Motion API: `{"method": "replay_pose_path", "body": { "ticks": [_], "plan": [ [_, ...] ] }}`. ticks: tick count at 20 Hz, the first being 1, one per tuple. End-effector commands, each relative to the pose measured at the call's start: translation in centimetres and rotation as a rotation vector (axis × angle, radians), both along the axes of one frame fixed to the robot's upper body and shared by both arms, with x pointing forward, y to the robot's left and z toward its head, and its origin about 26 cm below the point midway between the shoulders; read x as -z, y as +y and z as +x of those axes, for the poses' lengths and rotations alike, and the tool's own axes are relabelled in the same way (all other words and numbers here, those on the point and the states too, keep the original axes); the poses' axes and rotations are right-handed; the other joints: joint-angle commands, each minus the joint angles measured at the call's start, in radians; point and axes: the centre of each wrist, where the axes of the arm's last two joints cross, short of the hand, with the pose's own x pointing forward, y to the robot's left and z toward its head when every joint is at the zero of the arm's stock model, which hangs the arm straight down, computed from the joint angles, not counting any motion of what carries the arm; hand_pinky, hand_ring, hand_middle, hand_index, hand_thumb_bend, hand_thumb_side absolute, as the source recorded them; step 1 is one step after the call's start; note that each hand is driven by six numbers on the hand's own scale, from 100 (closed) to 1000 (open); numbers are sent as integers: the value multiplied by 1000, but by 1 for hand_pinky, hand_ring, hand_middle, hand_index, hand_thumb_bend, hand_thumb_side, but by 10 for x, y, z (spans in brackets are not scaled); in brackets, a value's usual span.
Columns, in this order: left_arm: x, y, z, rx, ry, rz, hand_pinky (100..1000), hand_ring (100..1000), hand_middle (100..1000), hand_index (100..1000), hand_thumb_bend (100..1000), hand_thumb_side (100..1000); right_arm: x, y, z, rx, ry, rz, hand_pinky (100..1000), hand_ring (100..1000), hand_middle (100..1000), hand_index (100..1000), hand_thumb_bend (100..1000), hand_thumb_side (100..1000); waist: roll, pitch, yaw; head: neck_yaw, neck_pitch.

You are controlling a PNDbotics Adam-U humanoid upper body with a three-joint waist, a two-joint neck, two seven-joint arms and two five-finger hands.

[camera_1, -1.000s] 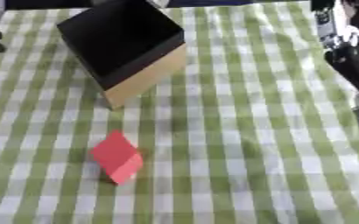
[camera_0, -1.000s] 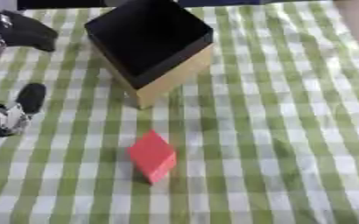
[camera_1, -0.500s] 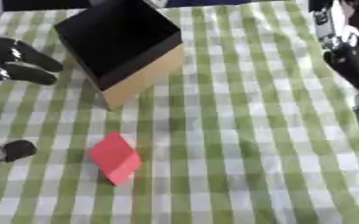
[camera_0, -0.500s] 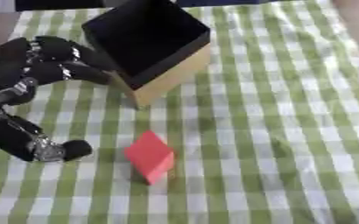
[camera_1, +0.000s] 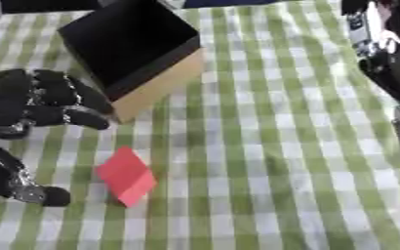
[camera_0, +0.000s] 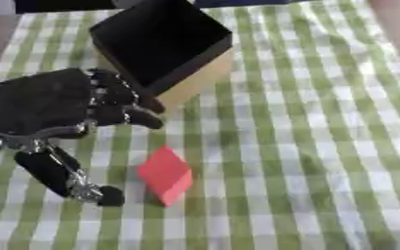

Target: Pick up objects on the table and place them in the box.

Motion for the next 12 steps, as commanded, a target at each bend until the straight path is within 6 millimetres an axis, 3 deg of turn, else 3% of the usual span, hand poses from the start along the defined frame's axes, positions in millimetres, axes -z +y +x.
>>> {"method": "replay_pose_path", "body": {
  "ticks": [1,4,12],
  "plan": [
    [-5,-8,-2,-9,-29,67,766,856,827,884,454,516,-9,1,-4,-17,-34,-6,804,810,529,707,100,703,1,-16,-1,1,-3],
    [-5,-15,-1,-25,0,78,763,857,829,889,336,425,-9,1,-4,-17,-31,-5,805,810,529,707,100,704,2,-15,-1,2,-3],
    [-3,-34,11,-102,128,77,759,853,813,867,331,426,-7,1,-4,-17,-23,1,805,810,527,706,100,705,2,-10,-3,1,-5]
  ]
}}
